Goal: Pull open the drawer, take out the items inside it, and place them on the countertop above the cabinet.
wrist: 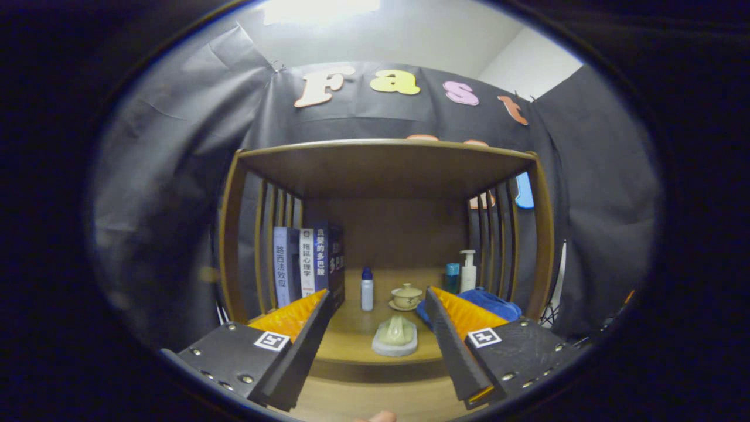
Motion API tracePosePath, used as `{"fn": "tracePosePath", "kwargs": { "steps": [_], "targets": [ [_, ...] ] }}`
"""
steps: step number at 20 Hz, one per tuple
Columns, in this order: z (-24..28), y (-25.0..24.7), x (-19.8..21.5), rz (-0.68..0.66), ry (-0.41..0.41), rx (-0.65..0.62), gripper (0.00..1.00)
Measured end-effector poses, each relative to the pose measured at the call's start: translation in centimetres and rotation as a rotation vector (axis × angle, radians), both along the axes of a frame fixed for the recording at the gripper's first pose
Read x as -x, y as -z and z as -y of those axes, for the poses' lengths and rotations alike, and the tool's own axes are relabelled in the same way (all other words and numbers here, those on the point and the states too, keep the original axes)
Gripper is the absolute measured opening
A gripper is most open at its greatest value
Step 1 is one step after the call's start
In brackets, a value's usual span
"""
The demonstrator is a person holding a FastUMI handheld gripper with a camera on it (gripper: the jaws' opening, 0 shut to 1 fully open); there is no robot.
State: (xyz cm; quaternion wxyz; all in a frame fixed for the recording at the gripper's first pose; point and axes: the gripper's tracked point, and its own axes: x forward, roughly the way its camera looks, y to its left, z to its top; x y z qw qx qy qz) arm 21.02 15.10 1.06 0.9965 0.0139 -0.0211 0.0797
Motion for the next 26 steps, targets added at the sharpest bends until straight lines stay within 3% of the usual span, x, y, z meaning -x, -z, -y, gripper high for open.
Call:
{"fn": "tracePosePath", "kwargs": {
  "steps": [8, 12, 18, 26],
  "targets": [
    [0.2, 6.4, 9.0, -0.085, -0.026, -0.001, 0.95],
    [2.6, 10.1, 11.6, -0.175, 0.032, -0.016, 0.96],
    [4.3, 14.8, 12.6, -0.277, 0.067, -0.049, 0.98],
    [3.7, 17.6, 11.1, -0.338, 0.046, -0.008, 0.98]
  ]
}}
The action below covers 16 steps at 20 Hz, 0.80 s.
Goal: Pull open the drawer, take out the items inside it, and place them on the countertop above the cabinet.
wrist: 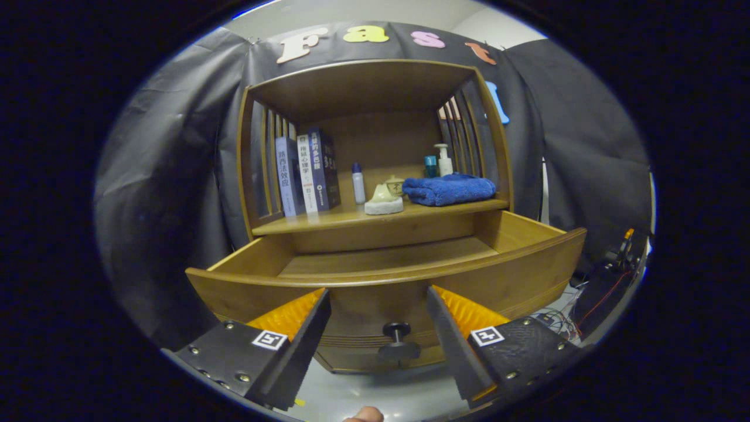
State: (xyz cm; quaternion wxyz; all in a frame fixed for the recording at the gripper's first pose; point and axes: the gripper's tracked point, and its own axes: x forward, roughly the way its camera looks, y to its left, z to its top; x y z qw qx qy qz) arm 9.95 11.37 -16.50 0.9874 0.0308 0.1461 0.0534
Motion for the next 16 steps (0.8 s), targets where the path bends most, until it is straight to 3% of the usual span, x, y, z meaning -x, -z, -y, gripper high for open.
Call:
{"fn": "tracePosePath", "kwargs": {
  "steps": [16],
  "targets": [
    [0.2, -0.3, -0.9, 0.002, -0.003, -0.035, 0.98]
  ]
}}
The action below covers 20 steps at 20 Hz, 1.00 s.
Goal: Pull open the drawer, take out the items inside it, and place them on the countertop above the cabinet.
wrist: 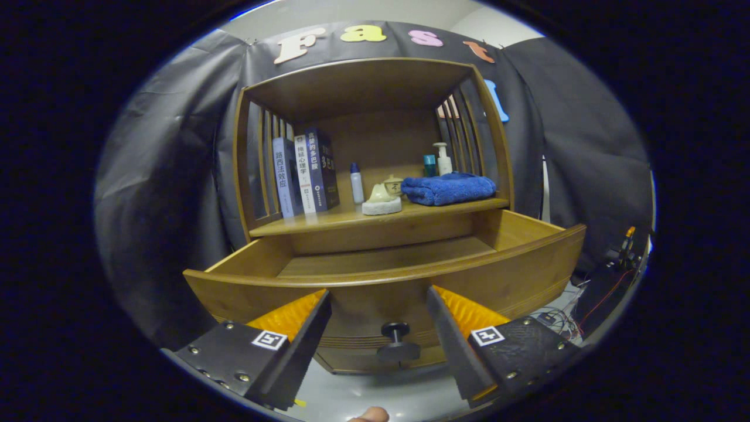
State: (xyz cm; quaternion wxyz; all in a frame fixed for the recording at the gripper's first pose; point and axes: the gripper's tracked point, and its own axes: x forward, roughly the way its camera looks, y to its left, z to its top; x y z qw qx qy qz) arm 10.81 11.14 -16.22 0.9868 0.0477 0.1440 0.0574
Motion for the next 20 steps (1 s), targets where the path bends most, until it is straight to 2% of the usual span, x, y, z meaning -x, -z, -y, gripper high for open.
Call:
{"fn": "tracePosePath", "kwargs": {
  "steps": [20],
  "targets": [
    [-0.7, 0.1, -3.6, -0.013, -0.001, -0.028, 0.99]
  ]
}}
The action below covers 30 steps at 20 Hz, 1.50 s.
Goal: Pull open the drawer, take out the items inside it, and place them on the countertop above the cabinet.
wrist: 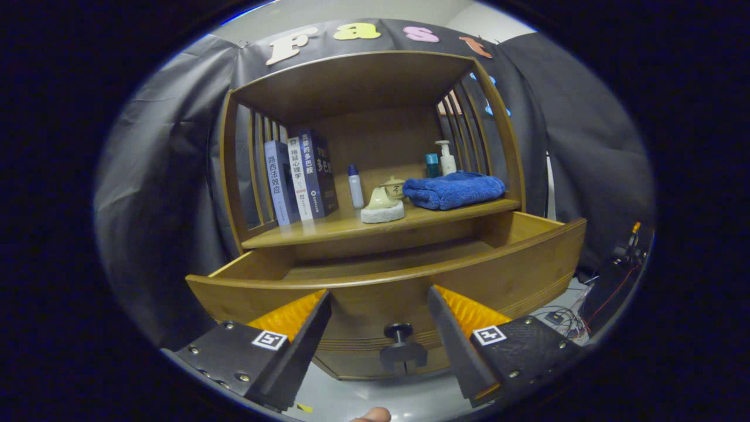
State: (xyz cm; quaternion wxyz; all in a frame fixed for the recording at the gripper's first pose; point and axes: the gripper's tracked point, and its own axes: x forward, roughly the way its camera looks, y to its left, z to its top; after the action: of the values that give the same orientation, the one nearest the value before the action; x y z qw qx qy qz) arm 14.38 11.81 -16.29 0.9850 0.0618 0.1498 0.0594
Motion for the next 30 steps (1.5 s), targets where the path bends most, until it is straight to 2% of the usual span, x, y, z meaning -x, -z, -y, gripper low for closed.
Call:
{"fn": "tracePosePath", "kwargs": {
  "steps": [10, 30],
  "targets": [
    [-0.2, 0.3, -1.7, -0.009, -0.001, -0.018, 0.99],
    [-1.6, 1.1, -7.7, -0.043, 0.009, -0.012, 0.99]
  ]
}}
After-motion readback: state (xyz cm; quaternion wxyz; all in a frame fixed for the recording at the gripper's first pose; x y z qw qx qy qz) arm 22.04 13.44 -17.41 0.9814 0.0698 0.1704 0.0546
